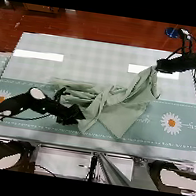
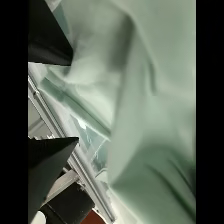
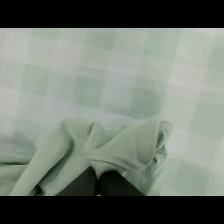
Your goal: Fold the shirts.
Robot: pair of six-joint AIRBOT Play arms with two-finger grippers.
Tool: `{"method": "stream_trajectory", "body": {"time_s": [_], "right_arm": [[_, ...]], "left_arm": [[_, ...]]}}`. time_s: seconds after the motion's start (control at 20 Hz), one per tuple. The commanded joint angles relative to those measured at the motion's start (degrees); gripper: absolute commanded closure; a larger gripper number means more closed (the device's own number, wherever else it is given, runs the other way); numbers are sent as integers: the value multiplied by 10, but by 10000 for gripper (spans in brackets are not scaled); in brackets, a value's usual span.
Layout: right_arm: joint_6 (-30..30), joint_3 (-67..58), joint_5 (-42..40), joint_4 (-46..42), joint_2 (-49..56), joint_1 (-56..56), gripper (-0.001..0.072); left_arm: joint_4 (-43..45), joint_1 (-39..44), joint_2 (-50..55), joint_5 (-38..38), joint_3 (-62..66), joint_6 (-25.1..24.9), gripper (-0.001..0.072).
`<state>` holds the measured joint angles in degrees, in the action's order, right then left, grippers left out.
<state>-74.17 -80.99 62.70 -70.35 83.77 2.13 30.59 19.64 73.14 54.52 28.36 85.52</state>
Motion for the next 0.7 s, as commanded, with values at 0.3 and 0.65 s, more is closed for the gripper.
{"method": "stream_trajectory", "body": {"time_s": [0.3,0.65], "right_arm": [[-1,0,11,-5,-1,0,686],[-1,-1,-17,3,-160,0,686]], "left_arm": [[67,6,48,148,147,-87,687],[68,-173,-280,82,419,-62,688]]}}
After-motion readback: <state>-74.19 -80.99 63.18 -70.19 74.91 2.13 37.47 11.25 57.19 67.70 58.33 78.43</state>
